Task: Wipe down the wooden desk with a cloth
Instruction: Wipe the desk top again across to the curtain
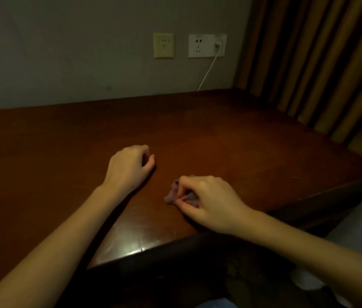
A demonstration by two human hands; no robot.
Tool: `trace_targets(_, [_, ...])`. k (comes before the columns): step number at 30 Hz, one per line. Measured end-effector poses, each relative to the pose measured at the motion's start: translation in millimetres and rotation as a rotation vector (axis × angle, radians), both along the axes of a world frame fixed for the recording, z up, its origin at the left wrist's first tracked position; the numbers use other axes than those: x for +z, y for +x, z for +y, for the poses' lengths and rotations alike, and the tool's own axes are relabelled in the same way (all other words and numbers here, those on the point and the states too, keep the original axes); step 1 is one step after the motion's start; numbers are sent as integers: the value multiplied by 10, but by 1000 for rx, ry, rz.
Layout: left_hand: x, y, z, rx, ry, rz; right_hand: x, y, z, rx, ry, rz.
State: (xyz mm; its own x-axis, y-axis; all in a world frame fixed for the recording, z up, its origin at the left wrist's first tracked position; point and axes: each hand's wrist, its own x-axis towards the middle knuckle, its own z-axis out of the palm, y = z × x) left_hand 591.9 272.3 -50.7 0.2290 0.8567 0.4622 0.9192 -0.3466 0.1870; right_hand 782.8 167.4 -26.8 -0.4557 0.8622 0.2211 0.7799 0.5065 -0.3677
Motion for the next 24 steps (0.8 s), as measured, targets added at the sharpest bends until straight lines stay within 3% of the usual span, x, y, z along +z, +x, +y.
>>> trace_targets(4, [20,8,-6,-1,-30,-12,-10,523,440,-276,9,0])
trace_targets(7, [31,17,-36,6,-29,-27,-81,437,801,-367,65,-76])
trace_targets(12, [47,18,-93,24,-8,-25,-132,-275,288,-116,65,-7])
trace_targets(15, [36,20,-94,21,-19,-26,-118,-141,-299,32,56,45])
trace_targets(20, [34,26,-107,6,-26,-29,-71,591,-11,-312,-39,82])
trace_targets(24, [42,22,-112,2,-42,-37,-109,352,453,-430,58,35])
